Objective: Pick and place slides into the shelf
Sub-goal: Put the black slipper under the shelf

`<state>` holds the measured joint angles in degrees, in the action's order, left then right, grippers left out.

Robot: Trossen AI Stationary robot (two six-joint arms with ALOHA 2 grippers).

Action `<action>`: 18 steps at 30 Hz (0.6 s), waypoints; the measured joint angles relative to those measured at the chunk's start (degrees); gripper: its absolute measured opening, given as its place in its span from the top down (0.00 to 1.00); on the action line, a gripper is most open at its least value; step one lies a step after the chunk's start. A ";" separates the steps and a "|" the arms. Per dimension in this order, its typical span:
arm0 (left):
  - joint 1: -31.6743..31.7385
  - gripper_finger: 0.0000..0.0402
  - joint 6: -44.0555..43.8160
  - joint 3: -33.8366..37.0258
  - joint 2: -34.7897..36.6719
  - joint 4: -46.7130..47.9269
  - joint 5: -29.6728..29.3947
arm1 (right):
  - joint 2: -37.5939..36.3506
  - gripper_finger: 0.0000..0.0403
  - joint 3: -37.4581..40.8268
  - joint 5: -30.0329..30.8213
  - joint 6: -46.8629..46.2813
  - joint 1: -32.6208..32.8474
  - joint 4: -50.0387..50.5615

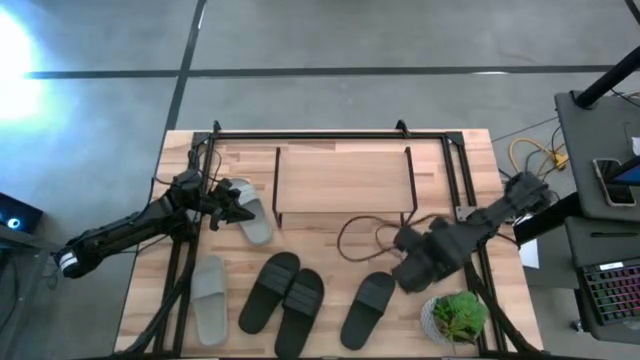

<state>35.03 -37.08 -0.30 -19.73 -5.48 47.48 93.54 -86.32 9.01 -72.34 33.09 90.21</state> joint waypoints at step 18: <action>0.00 1.00 0.00 0.00 -0.01 -0.02 0.01 | 10.01 0.59 13.46 1.22 -30.80 13.52 -0.22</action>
<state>35.02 -37.08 -0.30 -19.74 -5.50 47.49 103.54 -72.86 10.23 -103.14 46.61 89.99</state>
